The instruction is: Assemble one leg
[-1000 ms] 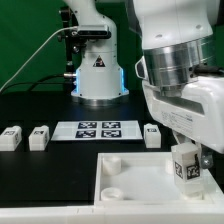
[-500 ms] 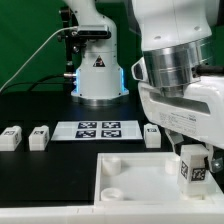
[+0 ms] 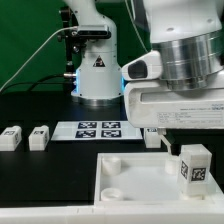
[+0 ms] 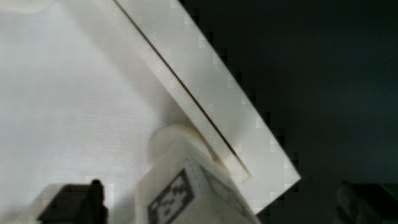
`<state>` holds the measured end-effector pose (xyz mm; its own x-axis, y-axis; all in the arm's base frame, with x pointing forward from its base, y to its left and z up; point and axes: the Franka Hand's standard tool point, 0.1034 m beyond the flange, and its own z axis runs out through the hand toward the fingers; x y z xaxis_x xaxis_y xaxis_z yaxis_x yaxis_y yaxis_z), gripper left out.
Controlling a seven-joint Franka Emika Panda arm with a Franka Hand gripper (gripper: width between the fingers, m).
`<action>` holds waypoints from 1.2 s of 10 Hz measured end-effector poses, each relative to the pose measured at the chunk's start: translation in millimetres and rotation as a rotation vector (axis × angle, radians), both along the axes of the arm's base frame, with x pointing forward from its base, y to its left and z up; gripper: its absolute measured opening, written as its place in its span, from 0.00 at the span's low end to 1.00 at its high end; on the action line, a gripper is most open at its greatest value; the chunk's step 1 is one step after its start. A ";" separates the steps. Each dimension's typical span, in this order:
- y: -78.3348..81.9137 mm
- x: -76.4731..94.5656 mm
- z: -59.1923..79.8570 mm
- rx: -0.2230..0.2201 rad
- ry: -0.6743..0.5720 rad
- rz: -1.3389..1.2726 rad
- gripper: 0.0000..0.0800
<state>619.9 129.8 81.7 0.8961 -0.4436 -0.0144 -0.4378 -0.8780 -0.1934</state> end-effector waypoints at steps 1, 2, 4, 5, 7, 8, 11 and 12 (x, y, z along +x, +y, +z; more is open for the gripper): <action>-1.7 0.2 -0.4 -0.009 -0.016 0.091 0.81; -2.1 -0.1 -1.4 -0.016 -0.030 0.175 0.81; -9.3 4.0 -6.4 -0.081 -0.078 0.522 0.81; -15.9 6.0 -6.6 -0.086 -0.094 0.590 0.81; -14.1 5.1 -7.0 -0.080 -0.083 0.525 0.63; -13.8 5.0 -7.0 -0.075 -0.077 0.486 0.63; -14.0 5.1 -7.2 -0.046 -0.027 0.168 0.37; -14.2 5.1 -7.2 -0.039 -0.013 0.085 0.37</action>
Offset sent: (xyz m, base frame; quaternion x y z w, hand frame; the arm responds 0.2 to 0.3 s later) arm 0.0128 -0.0175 -0.0019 -0.0257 -0.0156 -0.3393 0.9402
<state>625.1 115.6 74.5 0.9306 -0.3659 0.0138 -0.3589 -0.9190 -0.1634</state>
